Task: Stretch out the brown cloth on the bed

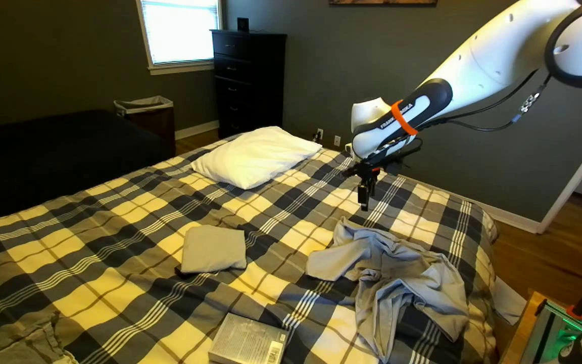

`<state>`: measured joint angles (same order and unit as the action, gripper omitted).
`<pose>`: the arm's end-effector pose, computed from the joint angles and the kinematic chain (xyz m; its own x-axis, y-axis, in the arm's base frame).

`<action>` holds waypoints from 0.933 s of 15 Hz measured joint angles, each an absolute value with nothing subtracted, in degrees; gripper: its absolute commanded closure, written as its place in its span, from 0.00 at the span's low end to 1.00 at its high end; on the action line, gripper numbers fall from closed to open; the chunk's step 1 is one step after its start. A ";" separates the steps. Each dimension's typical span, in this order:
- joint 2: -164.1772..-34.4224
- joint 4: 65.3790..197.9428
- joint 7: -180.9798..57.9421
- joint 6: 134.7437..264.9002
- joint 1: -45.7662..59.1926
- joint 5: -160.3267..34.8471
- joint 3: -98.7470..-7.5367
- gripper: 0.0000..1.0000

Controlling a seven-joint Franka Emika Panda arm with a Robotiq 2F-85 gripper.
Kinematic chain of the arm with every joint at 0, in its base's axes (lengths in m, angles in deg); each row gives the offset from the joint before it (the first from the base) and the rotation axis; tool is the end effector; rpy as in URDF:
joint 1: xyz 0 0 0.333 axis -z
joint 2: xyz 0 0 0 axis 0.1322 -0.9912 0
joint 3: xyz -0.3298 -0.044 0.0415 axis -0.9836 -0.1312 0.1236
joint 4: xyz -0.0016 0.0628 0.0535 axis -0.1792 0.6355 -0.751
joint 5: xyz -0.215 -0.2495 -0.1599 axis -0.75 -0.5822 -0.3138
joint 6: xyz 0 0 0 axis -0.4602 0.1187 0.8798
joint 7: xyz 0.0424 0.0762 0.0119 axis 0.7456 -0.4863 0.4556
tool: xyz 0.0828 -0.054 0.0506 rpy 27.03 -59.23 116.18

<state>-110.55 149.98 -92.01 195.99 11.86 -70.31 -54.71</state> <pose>0.5909 -0.1035 0.2593 0.8984 0.3899 -0.2019 0.4127 -0.9069 0.0852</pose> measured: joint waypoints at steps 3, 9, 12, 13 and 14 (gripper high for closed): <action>-117.24 146.06 -90.32 196.42 11.67 -73.09 -54.72 0.00; -121.46 142.62 -90.29 196.41 12.02 -73.62 -54.76 0.00; -121.70 142.17 -86.62 196.93 11.47 -76.05 -55.20 0.00; -122.05 141.86 -84.80 197.54 11.02 -77.29 -55.50 0.00; -122.57 141.51 -83.03 198.30 10.47 -78.53 -55.81 0.00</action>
